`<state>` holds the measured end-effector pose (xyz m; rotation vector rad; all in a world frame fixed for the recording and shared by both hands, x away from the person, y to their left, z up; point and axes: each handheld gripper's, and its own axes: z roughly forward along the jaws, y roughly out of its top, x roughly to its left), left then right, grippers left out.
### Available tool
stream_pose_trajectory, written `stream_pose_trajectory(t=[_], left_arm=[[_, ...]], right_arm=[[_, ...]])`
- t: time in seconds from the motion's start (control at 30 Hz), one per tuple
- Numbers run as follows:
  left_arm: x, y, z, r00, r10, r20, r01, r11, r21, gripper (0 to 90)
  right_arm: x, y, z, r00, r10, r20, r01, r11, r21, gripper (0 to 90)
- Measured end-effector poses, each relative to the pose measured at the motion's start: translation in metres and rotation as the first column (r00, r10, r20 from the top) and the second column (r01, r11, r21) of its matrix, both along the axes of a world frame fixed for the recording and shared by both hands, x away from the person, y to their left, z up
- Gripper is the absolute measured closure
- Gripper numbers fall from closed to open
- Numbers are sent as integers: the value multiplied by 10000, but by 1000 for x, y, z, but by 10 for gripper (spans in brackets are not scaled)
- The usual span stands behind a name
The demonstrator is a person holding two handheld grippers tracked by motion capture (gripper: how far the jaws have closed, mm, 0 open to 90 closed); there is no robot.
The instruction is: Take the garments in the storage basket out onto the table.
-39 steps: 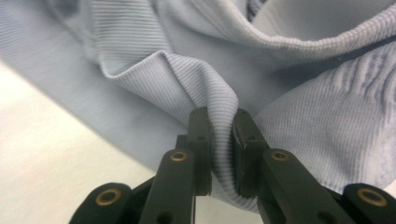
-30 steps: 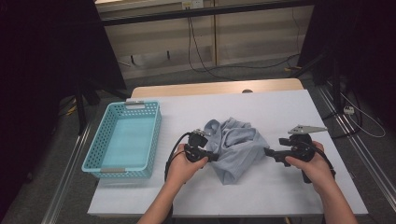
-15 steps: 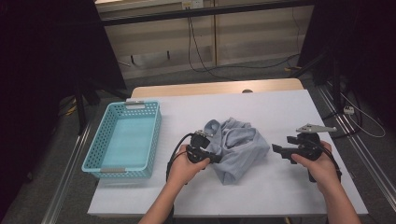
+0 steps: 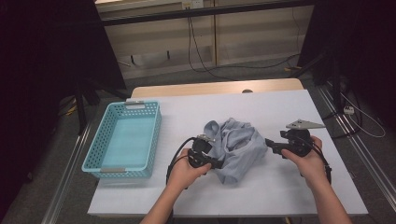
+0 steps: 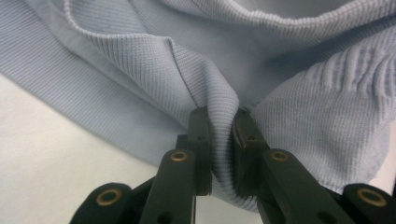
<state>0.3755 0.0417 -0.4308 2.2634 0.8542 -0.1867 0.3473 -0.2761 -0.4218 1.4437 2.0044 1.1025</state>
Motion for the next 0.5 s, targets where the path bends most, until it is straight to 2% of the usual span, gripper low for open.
stream_pose_trajectory(t=[0.07, 0.13, 0.17, 0.3, 0.37, 0.43, 0.47, 0.5], left_arm=[[0, 0, 0, 10000, 5, -7, -5, 10000, -48, 805], [1, 0, -1, 10000, 36, -26, -36, 10000, -88, 804], [3, 1, -1, 9999, 65, -82, -66, 9999, -118, 802], [7, 6, 3, 9995, 311, 24, -310, 9992, -267, 776], [10, 9, 7, 9987, 475, 163, -467, 9980, -424, 754], [15, 12, 11, 9961, 764, 436, -736, 9953, -628, 677], [15, 12, 11, 9961, 764, 436, -736, 9953, -628, 636], [19, 15, 16, 9914, 1084, 732, -1022, 9913, -827, 602]], right_arm=[[0, 2, 1, 10000, -30, 52, 28, 9997, 258, 284], [0, 9, 1, 9999, 161, -20, -161, 9998, 68, 267], [-1, 14, -2, 9990, 424, -164, -423, 9991, 76, 276], [-6, 32, -12, 9941, 1048, -290, -1044, 9944, 138, 376], [-9, 38, -13, 9896, 1385, -387, -1371, 9899, 371, 492], [-13, 43, -13, 9826, 1810, -409, -1796, 9831, 352, 554], [-15, 46, -14, 9794, 1972, -427, -1955, 9798, 412, 589], [-16, 48, -15, 9753, 2159, -466, -2134, 9755, 531, 635]])
